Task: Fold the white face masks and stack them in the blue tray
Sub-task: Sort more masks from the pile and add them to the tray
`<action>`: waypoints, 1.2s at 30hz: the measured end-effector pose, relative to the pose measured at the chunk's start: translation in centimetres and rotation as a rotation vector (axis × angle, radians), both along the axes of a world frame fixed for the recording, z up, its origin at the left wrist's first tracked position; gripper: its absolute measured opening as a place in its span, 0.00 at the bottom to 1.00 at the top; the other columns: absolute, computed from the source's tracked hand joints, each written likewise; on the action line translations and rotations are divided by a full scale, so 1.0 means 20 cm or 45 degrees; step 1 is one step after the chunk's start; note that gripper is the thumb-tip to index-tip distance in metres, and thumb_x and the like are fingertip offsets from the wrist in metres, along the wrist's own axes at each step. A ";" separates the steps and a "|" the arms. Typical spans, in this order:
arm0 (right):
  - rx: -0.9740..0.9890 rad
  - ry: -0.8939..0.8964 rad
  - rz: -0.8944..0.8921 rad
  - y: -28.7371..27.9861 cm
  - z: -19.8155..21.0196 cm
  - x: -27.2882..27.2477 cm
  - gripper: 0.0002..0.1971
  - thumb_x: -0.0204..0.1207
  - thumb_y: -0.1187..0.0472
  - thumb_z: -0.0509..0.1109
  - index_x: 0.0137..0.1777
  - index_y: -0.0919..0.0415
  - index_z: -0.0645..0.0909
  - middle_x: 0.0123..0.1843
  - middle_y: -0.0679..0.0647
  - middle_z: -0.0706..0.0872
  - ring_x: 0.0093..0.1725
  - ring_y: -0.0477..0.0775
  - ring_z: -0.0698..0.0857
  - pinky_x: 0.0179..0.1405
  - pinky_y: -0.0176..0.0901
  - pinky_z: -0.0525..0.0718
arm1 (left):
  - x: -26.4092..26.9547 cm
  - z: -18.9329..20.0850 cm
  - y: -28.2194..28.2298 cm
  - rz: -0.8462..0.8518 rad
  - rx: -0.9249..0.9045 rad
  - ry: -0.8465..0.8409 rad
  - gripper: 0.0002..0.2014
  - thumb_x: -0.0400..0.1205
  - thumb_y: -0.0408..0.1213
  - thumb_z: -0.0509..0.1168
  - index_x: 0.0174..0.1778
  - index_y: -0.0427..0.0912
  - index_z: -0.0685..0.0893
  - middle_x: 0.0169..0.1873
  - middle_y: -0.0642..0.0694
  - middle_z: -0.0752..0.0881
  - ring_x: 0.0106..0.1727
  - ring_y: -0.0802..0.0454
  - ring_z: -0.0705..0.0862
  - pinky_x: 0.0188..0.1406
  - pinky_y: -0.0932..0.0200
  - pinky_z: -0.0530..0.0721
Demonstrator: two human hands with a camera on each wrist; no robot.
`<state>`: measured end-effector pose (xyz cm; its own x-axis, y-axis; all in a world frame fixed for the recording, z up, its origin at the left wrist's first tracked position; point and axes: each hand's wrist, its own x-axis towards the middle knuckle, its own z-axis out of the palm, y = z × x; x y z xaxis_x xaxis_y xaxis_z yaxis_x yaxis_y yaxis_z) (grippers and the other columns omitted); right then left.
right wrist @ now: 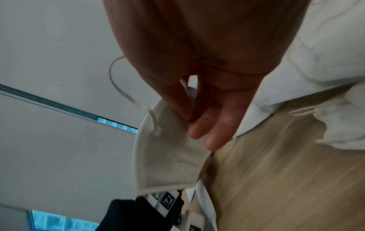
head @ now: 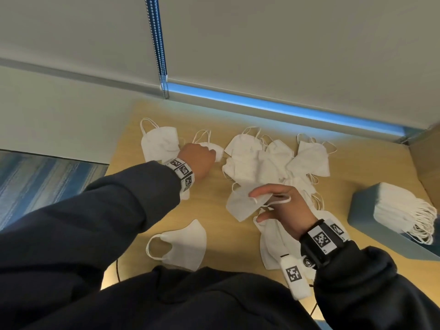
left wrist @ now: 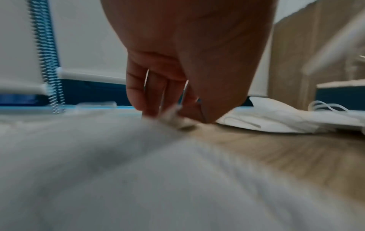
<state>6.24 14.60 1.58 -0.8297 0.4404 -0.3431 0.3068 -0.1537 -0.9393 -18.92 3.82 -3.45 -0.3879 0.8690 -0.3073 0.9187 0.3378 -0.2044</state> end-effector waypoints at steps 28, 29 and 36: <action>-0.009 0.183 -0.427 -0.20 0.07 -0.16 0.26 0.77 0.60 0.79 0.24 0.61 0.67 0.23 0.54 0.67 0.24 0.52 0.67 0.27 0.39 0.67 | 0.43 0.26 -0.54 0.599 1.137 -1.362 0.41 0.78 0.76 0.57 0.48 0.37 0.90 0.43 0.40 0.90 0.45 0.43 0.87 0.52 0.38 0.84; 0.019 0.188 -0.400 -0.21 0.06 -0.16 0.25 0.78 0.64 0.78 0.24 0.62 0.68 0.22 0.53 0.67 0.24 0.51 0.67 0.27 0.39 0.68 | 0.45 0.26 -0.51 0.604 1.167 -1.446 0.38 0.78 0.74 0.61 0.46 0.37 0.90 0.40 0.39 0.89 0.44 0.39 0.87 0.49 0.37 0.86; 0.076 0.034 -0.390 -0.16 0.01 -0.13 0.16 0.70 0.80 0.70 0.45 0.57 0.76 0.28 0.52 0.76 0.29 0.53 0.76 0.30 0.43 0.78 | 0.46 0.29 -0.47 0.623 1.350 -1.345 0.09 0.83 0.38 0.74 0.39 0.56 0.91 0.30 0.58 0.88 0.33 0.58 0.83 0.37 0.55 0.79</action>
